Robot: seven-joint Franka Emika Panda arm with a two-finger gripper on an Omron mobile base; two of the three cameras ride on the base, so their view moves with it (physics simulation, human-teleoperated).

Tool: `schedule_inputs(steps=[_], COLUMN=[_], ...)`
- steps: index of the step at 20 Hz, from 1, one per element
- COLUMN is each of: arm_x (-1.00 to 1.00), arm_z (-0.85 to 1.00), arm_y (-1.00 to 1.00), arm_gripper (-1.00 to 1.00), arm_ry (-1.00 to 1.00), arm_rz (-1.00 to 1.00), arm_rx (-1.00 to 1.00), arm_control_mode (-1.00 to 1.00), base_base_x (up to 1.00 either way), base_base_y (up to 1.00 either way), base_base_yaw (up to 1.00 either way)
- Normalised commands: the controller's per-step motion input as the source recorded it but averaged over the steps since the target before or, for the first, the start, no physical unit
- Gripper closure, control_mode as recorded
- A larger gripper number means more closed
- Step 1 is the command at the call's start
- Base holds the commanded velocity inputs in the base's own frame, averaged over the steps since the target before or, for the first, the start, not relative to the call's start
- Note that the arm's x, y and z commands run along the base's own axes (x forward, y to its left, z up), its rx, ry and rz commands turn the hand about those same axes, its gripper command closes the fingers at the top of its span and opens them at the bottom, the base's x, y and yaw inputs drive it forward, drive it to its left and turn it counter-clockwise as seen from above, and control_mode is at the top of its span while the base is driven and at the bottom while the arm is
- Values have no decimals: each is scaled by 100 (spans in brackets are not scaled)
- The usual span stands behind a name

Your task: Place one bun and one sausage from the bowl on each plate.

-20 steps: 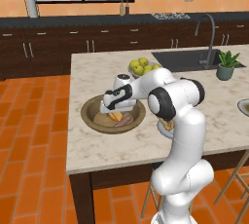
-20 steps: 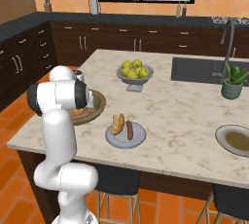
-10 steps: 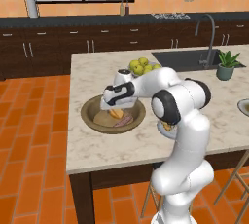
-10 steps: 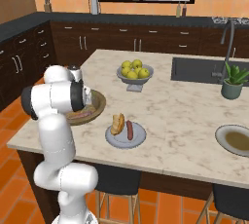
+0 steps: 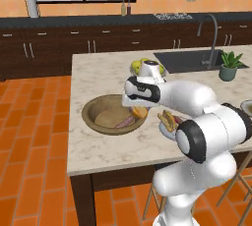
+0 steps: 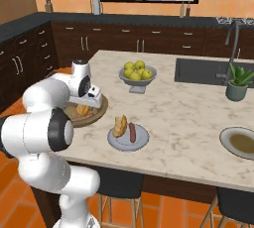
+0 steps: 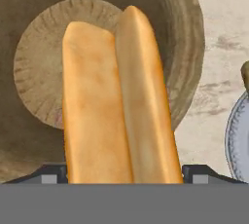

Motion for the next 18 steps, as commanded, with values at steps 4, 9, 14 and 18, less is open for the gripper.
schedule_inputs(steps=[4, 9, 14, 18], arm_x=[-93, -63, -57, -44], arm_z=[73, 67, 40, 15], arm_y=[-79, -22, 0, -66], arm_gripper=[100, 100, 100, 100], arm_ry=[1, 0, 1, 4], arm_rz=[-18, -10, 0, 0], arm_rx=[0, 0, -3, -8], arm_control_mode=[-100, -100, -100, -100], base_base_x=[0, 0, 0, 0], base_base_y=[0, 0, 0, 0], base_base_yaw=[0, 0, 0, 0])
